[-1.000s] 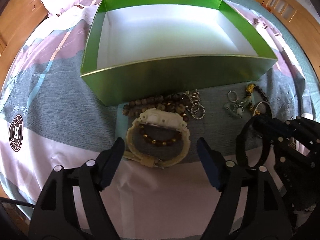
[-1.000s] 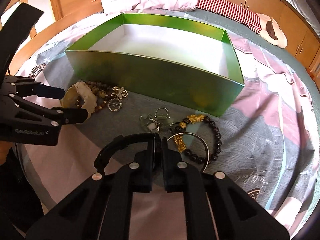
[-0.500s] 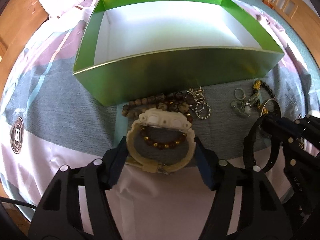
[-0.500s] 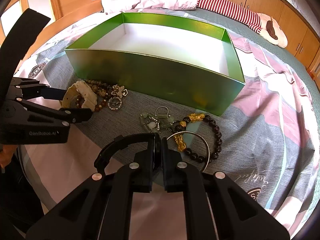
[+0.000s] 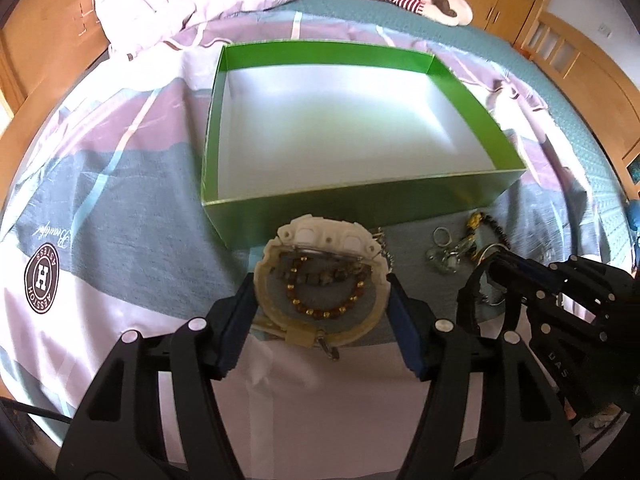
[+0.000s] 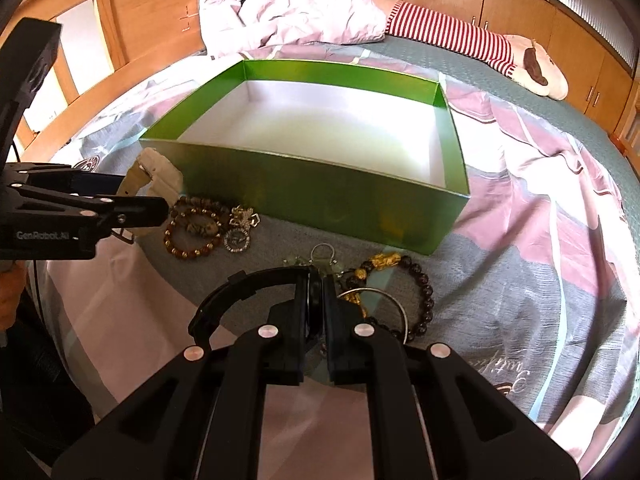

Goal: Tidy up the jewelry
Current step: 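Lower both watches into the green box and open both tools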

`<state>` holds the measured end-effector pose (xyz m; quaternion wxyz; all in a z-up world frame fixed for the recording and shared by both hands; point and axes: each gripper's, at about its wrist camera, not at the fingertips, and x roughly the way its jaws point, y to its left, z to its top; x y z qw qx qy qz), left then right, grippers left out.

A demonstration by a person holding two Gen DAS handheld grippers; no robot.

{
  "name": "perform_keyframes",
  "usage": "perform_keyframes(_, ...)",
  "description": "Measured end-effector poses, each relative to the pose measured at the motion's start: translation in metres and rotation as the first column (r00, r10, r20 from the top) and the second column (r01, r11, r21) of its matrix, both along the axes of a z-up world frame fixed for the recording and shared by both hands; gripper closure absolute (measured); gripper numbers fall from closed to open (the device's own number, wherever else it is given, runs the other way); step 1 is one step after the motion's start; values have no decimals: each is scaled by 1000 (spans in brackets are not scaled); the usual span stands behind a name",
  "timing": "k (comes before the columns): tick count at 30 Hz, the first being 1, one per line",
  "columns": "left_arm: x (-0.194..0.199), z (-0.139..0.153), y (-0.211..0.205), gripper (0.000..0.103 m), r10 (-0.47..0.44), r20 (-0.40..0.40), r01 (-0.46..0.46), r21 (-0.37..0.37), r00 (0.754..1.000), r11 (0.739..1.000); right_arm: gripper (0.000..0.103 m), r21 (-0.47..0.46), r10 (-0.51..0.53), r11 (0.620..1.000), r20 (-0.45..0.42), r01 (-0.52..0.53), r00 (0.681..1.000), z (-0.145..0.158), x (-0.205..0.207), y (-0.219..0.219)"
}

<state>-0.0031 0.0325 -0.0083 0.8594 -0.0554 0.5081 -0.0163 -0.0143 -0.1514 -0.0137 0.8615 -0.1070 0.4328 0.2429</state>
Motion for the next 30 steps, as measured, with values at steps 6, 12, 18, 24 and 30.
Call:
perform_keyframes(6, -5, 30, 2, 40, -51, 87, 57, -61, 995, 997, 95, 48, -12, 999, 68, 9, 998, 33, 7, -7)
perform_keyframes(12, 43, 59, 8, 40, -43, 158, 56, -77, 986, 995, 95, 91, -50, 995, 144, 37, 988, 67, 52, -2)
perform_keyframes(18, 88, 27, 32, 40, 44, 106, -35, -80, 993, 996, 94, 126, -150, 982, 75, 140, 986, 38, 106, 6)
perform_keyframes(24, 99, 8, 37, 38, 61, 51, -56, -96, 997, 994, 43, 146, -165, 977, 73, 153, 984, 32, 104, -4)
perform_keyframes(30, 65, 33, 38, 30, 34, 119, -16, -145, 992, 989, 43, 141, -174, 976, 33, 168, 984, 54, 76, -39)
